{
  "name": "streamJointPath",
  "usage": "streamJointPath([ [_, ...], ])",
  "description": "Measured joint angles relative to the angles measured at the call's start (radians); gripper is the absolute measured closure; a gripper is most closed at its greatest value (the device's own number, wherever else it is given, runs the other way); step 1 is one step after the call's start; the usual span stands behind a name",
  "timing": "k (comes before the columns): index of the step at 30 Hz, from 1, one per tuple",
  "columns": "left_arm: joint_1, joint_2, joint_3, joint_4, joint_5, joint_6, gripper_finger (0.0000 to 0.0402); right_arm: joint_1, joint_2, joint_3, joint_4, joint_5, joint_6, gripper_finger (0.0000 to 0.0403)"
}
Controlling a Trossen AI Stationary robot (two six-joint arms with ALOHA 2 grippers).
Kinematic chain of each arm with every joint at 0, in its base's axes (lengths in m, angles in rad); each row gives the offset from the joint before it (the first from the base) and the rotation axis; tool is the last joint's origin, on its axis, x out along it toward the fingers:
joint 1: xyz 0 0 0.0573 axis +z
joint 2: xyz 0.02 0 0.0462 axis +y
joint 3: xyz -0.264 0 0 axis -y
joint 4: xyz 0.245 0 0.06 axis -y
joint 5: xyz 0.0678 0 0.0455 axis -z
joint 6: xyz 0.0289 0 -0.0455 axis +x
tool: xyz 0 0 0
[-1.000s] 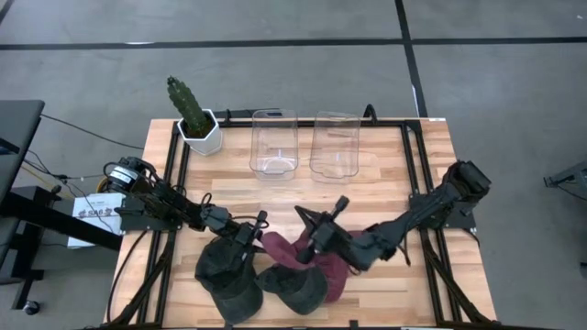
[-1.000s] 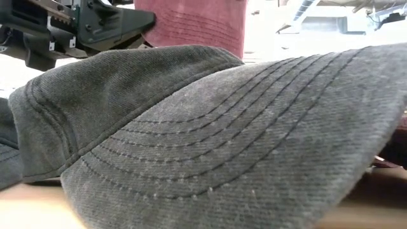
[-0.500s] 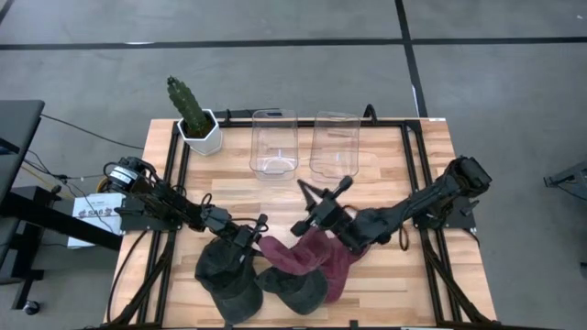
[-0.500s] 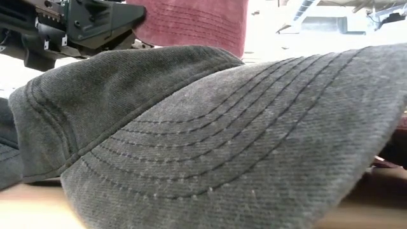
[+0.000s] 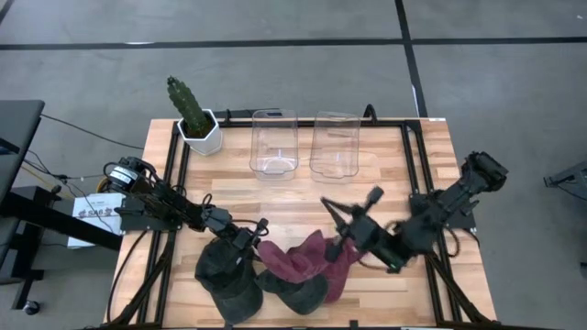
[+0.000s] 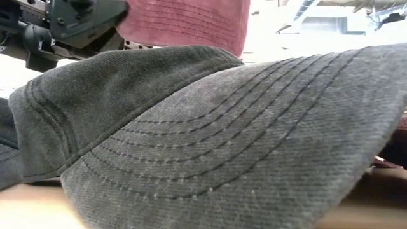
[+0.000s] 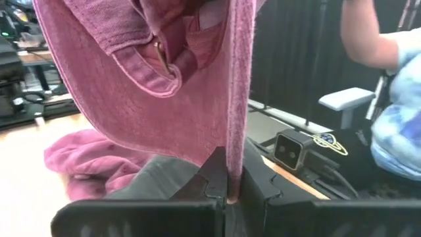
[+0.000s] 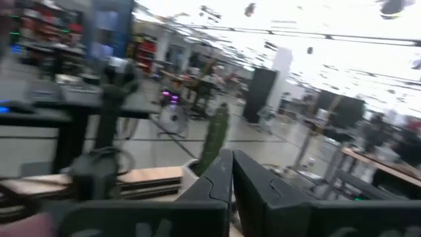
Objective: Pick & Place hat
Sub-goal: Put the top maroon head cap into the right transparent bin
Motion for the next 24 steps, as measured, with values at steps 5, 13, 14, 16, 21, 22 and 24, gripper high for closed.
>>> streamJointPath([
  [5,0.000,0.000,0.000,0.000,0.073,-0.015,0.0387,0.097,0.004,0.000,-0.093,-0.001,0.056,0.0354],
  [13,0.000,0.000,0.000,0.001,0.121,-0.018,0.0387,0.143,0.006,0.000,-0.423,-0.163,0.414,0.0259],
  [14,0.000,0.000,0.000,0.001,0.121,-0.018,0.0387,0.141,0.006,0.000,-0.449,-0.205,0.452,0.0247],
  [16,0.000,0.000,0.000,0.001,0.120,-0.018,0.0387,0.131,0.006,0.000,-0.491,-0.280,0.519,0.0226],
  [21,0.000,0.000,0.000,0.001,0.120,-0.018,0.0387,0.093,0.006,0.000,-0.564,-0.388,0.651,0.0186],
  [22,0.000,0.000,0.000,0.001,0.120,-0.018,0.0387,0.086,0.006,0.000,-0.580,-0.411,0.670,0.0180],
  [24,0.000,0.000,0.000,0.000,0.120,-0.018,0.0387,0.074,0.006,0.000,-0.610,-0.468,0.706,0.0174],
])
